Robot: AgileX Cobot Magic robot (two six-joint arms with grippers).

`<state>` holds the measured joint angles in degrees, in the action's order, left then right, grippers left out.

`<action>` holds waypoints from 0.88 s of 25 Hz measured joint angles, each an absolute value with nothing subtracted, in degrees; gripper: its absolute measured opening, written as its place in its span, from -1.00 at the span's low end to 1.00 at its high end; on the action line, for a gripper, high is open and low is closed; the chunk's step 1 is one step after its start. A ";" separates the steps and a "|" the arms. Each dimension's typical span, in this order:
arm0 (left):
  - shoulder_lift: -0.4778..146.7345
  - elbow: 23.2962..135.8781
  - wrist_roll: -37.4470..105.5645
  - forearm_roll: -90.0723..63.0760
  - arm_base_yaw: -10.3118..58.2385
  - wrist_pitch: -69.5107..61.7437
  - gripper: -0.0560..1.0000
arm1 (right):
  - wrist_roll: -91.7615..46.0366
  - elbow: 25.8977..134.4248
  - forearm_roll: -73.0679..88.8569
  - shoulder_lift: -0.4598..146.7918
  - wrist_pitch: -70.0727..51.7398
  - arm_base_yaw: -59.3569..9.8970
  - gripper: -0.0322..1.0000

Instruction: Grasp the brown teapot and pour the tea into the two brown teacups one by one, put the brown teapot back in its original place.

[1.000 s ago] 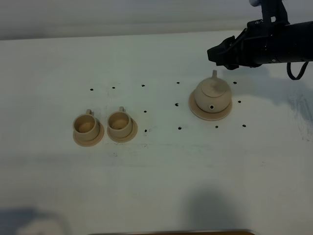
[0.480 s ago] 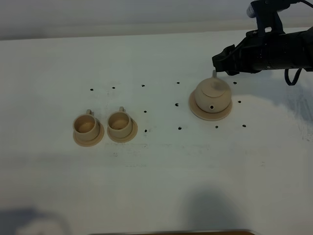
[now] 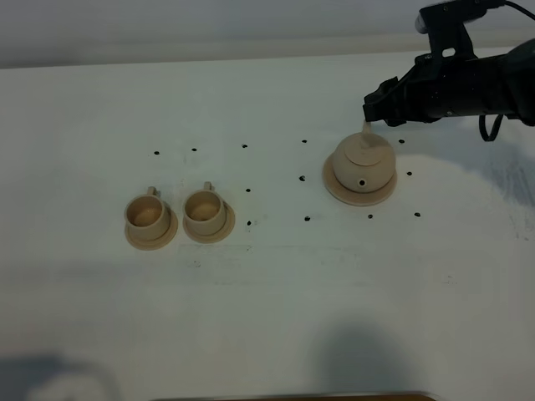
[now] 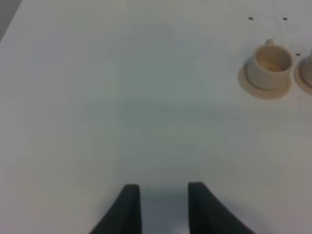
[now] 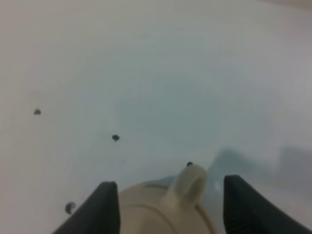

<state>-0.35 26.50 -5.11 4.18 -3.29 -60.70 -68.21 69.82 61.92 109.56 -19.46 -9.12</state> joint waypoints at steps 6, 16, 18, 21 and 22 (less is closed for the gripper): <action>-0.35 26.50 -5.11 4.18 -3.29 -60.70 -0.31 | -60.98 72.44 49.14 111.11 -19.68 -9.19 -0.05; -0.35 26.50 -5.11 4.18 -3.29 -60.70 -0.31 | -37.98 75.64 31.02 111.39 -19.47 -10.86 -0.06; -0.35 26.50 -5.11 4.18 -3.29 -60.70 -0.31 | -35.17 76.52 29.82 111.45 -19.39 -11.05 -0.06; -0.35 26.50 -5.11 4.18 -3.29 -60.70 -0.31 | -27.18 78.29 25.95 111.45 -19.25 -11.84 -0.06; -0.35 26.50 -5.11 4.18 -3.29 -60.70 -0.31 | -24.28 78.80 24.67 111.52 -19.12 -12.02 -0.06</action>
